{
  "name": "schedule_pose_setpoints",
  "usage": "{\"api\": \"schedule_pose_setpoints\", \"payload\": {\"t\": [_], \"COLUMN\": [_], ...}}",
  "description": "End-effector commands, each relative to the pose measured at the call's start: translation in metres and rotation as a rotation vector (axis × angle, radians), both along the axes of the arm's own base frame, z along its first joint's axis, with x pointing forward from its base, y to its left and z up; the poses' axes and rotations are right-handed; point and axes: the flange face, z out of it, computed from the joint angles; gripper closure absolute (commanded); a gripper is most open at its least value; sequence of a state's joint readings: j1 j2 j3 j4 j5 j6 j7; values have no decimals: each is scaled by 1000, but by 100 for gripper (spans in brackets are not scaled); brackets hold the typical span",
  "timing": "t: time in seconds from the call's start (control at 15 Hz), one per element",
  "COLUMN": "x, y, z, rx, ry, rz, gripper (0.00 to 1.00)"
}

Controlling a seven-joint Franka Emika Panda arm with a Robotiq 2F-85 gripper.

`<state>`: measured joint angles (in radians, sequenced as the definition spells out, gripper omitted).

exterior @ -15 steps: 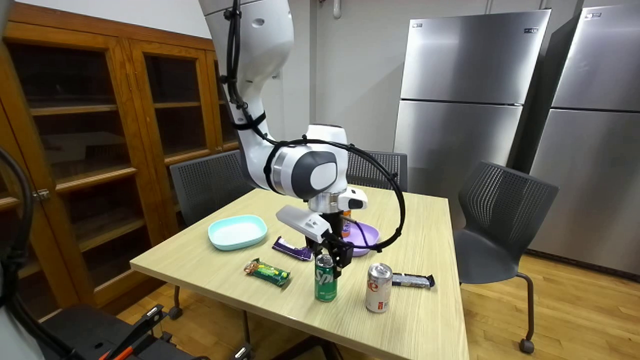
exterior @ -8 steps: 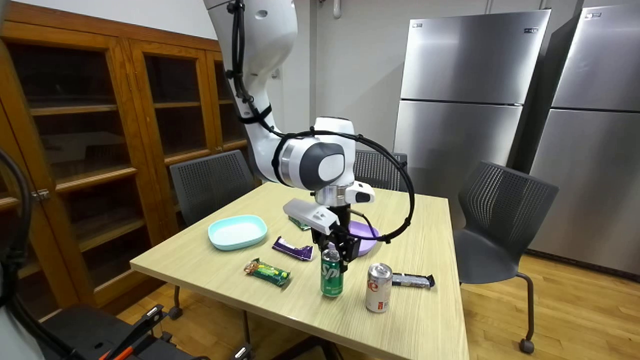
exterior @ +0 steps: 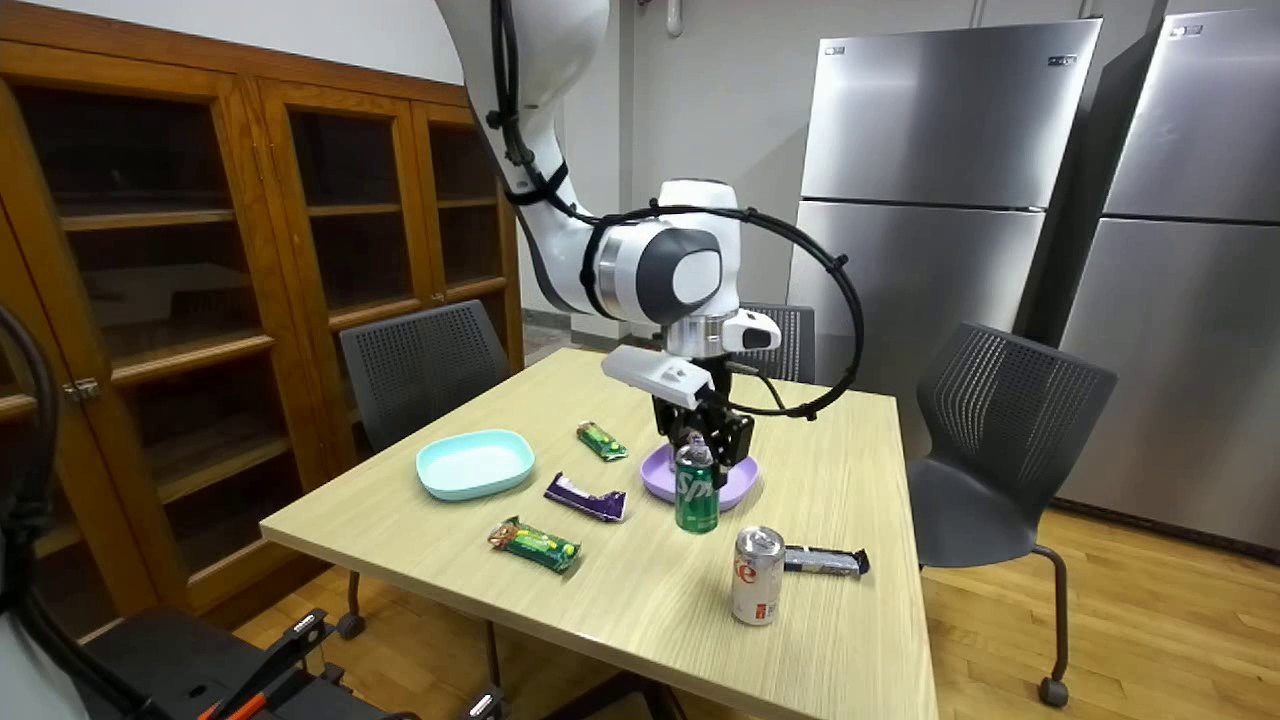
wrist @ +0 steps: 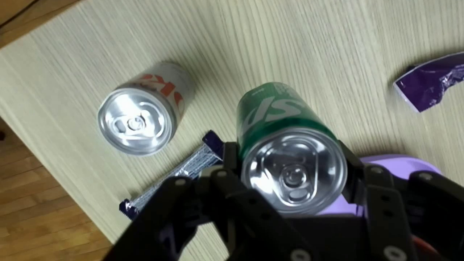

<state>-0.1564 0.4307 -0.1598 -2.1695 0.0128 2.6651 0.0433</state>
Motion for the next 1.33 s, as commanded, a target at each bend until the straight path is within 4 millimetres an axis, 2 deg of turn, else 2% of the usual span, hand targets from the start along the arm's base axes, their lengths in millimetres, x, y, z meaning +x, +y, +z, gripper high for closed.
{"api": "schedule_pose_setpoints", "payload": {"t": [0.0,0.27,0.6,0.87,1.27], "x": [32,70,118,151,192], "y": [-11,-14,-12,-11,-13], "z": [28,43,48,38,2], "rx": [21,44,75,65,75], "ry": [-22,-50,-84,-87,-46], "rz": [22,35,32,36,24], "gripper": [62,62,62,62,62]}}
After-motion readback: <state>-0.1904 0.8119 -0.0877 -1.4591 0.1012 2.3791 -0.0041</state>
